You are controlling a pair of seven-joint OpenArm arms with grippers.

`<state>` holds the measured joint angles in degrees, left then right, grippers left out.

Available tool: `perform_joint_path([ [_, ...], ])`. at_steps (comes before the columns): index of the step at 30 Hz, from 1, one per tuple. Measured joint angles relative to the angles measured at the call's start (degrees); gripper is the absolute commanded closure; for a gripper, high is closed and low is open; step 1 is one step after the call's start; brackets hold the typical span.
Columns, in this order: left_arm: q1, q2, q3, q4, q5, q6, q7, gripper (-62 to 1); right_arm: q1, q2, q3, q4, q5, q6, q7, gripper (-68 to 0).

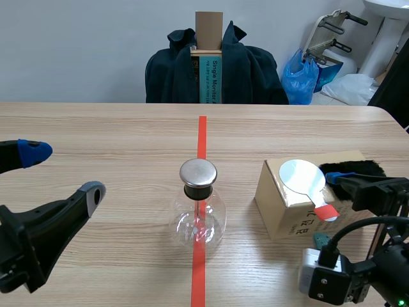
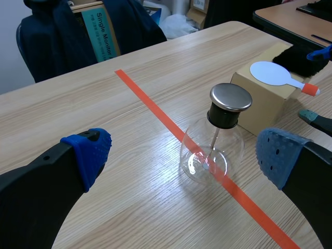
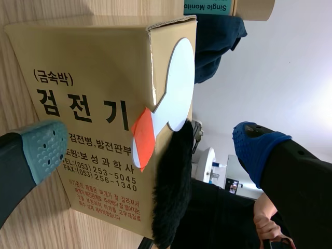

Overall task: Do the electroscope experiment.
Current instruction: 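Pick up the white charging plate, then bring the plate to the electroscope and point at the metal foil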

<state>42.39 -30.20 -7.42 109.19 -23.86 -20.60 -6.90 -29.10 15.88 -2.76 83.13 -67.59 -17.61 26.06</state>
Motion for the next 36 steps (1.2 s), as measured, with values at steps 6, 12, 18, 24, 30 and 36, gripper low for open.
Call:
perform_joint_path([
  [6, -0.02, 0.00, 0.00, 0.00, 0.00, 0.00, -0.17, -59.6, 0.00, 0.00, 0.00, 0.00, -0.15, -0.20, 0.00, -62.2],
  [12, -0.02, 0.00, 0.00, 0.00, 0.00, 0.00, -0.15, -59.6, 0.00, 0.00, 0.00, 0.00, -0.57, -0.68, 0.00, -30.2],
  [18, -0.02, 0.00, 0.00, 0.00, 0.00, 0.00, -0.15, -59.6, 0.00, 0.00, 0.00, 0.00, -0.59, -1.55, 0.00, -0.6],
  [24, -0.02, 0.00, 0.00, 0.00, 0.00, 0.00, -0.15, -59.6, 0.00, 0.00, 0.00, 0.00, -1.86, -1.75, 0.00, -0.7],
  [30, 0.00, 0.00, 0.00, -0.02, 0.00, 0.22, 3.61, -47.0, 0.00, 0.00, 0.02, 0.00, -1.86, -1.77, -0.02, -0.7],
  [36, -0.02, 0.00, 0.00, -0.02, 5.44, 0.37, 7.02, -10.4, -0.02, 0.04, 0.07, 0.00, -1.86, -8.39, -0.02, -0.7],
])
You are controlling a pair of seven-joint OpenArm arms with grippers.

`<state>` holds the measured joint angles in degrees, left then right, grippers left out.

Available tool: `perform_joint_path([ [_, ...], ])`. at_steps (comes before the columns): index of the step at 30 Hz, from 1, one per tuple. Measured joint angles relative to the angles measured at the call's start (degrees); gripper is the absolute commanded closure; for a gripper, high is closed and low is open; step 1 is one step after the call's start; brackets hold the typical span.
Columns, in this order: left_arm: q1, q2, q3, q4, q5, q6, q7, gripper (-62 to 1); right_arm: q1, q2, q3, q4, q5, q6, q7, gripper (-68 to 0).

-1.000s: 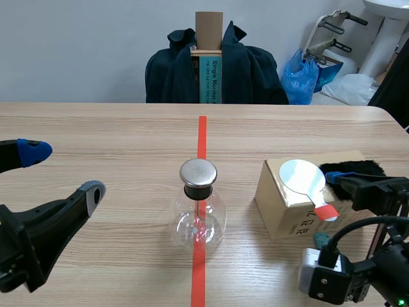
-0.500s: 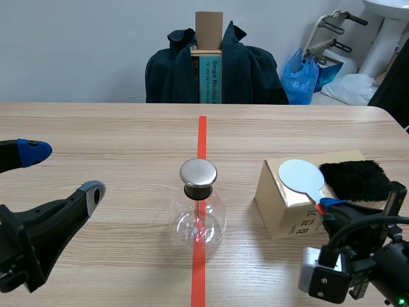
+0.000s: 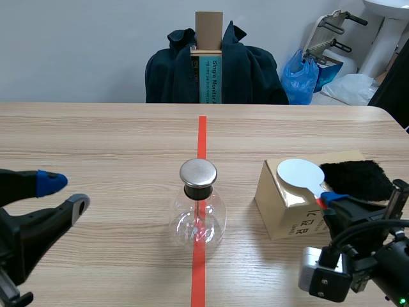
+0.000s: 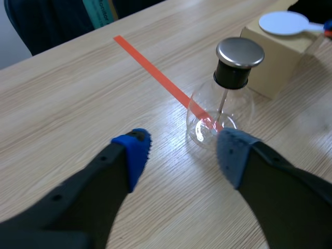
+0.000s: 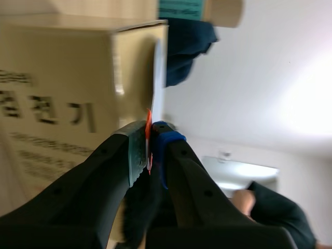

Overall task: Do the electroscope experiment.
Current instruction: 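Bring the plate to the electroscope and point at the metal foil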

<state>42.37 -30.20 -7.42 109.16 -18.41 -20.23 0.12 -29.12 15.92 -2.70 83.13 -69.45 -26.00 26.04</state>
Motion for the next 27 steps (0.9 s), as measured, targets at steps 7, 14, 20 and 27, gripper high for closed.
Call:
perform_joint_path([
  [7, 0.00, -0.04, 0.00, -1.05, 4.74, -1.14, -0.20, -2.9, -0.68, 3.69, 1.68, 0.76, 1.33, -15.17, 0.46, -0.7],
  [14, -0.02, -3.34, 0.13, -8.87, 5.11, -3.93, -9.42, -2.9, -1.22, 7.43, 6.01, 12.00, 10.54, -15.37, -0.79, -0.7],
  [20, -6.25, -5.16, 1.90, -20.55, 5.18, -8.50, -16.55, -2.9, 1.73, 7.43, 13.60, 27.71, 19.21, -15.56, -2.62, -0.7],
  [27, -18.82, -6.01, 13.68, -36.02, 8.59, -9.42, -23.58, -3.0, 7.56, 7.43, 16.52, 38.29, 22.67, -15.58, -6.40, -0.7],
])
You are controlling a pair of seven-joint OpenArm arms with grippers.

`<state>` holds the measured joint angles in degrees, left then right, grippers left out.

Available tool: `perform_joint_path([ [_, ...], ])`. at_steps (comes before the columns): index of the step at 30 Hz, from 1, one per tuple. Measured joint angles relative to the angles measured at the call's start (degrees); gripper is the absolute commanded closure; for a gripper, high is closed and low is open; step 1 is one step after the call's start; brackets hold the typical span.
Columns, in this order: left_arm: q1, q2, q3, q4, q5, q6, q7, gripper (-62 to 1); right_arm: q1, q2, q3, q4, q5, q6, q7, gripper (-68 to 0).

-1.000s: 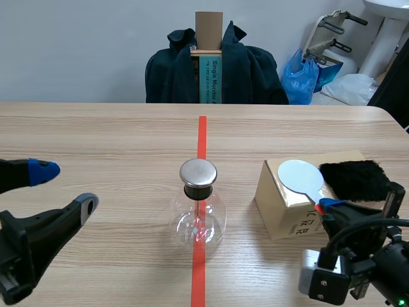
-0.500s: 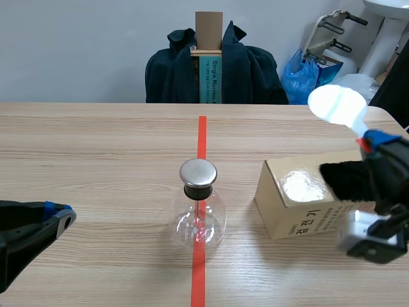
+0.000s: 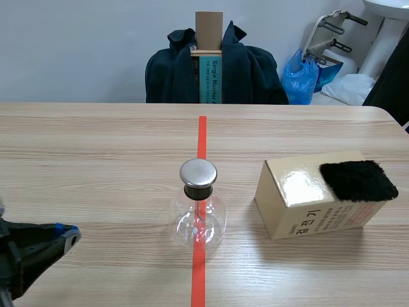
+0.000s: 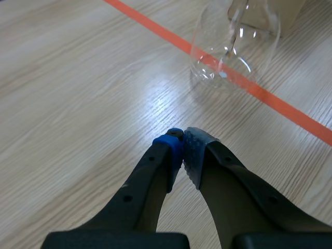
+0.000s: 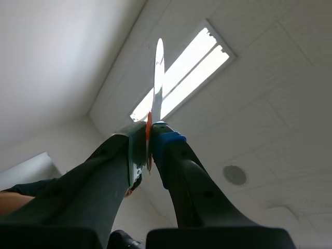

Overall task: Do the electroscope experiment.
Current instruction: 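Bring the plate to the electroscope and point at the metal foil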

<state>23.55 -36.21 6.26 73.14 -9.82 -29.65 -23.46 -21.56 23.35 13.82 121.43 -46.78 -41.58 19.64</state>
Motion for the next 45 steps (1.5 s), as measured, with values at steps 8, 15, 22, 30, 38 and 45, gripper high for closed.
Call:
perform_joint_path([
  [8, -11.98, 0.39, 13.73, -10.43, 1.57, 0.00, -6.75, -3.0, -0.09, 0.33, -0.02, 2.51, 0.17, 0.04, -1.36, -0.7],
  [15, -18.56, 4.57, 21.92, -13.99, 1.75, 0.00, -7.02, -3.0, 0.83, 0.31, -0.96, 2.51, 0.17, 3.19, -1.84, -0.7],
  [22, -22.32, 9.05, 25.99, -16.11, 1.68, 3.30, -6.08, -2.9, 1.05, 0.33, -8.15, 2.34, 1.01, 11.39, -3.06, -0.7],
  [30, -23.39, 10.32, 25.97, -17.84, 1.66, 5.60, -4.94, -2.9, 5.60, 0.31, -26.56, -12.57, -7.17, 13.88, 1.33, -0.7],
  [38, -23.39, 10.32, 25.92, -17.84, 1.68, 6.08, -4.20, -2.9, 11.82, -3.04, -33.53, -33.24, -10.69, 13.94, 7.43, -0.6],
  [45, -23.39, 10.32, 25.92, -17.84, 1.68, 6.08, -4.20, -2.9, 14.12, -5.27, -34.60, -41.68, -13.14, 13.77, 12.17, -0.7],
])
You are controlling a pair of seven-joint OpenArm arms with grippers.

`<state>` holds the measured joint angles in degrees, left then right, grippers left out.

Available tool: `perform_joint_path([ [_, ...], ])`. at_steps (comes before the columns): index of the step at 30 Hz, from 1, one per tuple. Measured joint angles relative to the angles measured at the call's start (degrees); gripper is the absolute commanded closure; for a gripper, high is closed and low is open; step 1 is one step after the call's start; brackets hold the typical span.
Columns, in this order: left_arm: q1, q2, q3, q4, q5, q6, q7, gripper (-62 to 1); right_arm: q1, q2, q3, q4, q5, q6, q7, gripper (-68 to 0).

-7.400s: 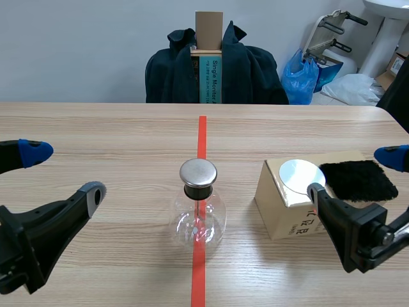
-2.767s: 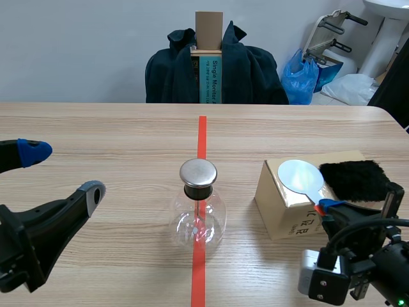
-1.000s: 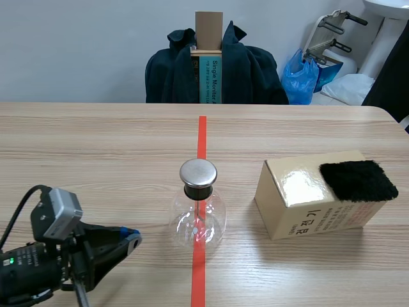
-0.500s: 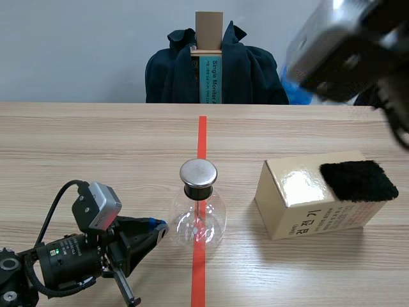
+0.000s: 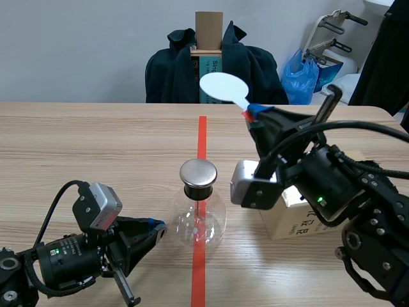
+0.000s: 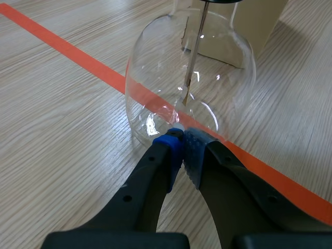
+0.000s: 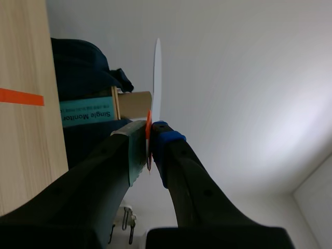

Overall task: Do the electroscope experiment.
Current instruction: 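Bring the plate to the electroscope and point at the metal foil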

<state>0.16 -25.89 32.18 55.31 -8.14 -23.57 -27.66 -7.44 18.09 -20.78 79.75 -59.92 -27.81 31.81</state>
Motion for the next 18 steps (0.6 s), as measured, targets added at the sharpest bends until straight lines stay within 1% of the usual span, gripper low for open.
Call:
perform_joint_path([
  [3, 0.00, 0.00, 0.00, 0.00, 0.00, 0.00, 0.00, -2.9, 0.09, -0.59, -0.44, -2.58, -0.81, 0.02, 0.66, -0.6],
  [5, 0.00, 0.00, 0.00, 0.00, 0.00, 0.00, 0.00, -2.9, 0.07, -0.63, -0.50, -3.41, -0.96, 0.02, 2.32, -0.7],
  [12, 0.00, 0.00, 0.00, 0.00, 0.00, 0.00, 0.00, -2.9, -0.39, -0.61, -0.50, -3.52, -0.92, -0.02, 2.38, -0.7],
  [16, 0.00, 0.00, 0.00, 0.00, 0.00, 0.00, 0.00, -2.9, -2.69, -0.61, -0.50, -3.50, -0.83, -0.87, 2.23, -0.7],
  [18, 0.00, 0.00, 0.00, 0.00, 0.00, -0.02, 0.00, -2.9, -3.91, -0.61, -0.50, -3.50, -1.62, -0.98, 2.25, -0.7],
])
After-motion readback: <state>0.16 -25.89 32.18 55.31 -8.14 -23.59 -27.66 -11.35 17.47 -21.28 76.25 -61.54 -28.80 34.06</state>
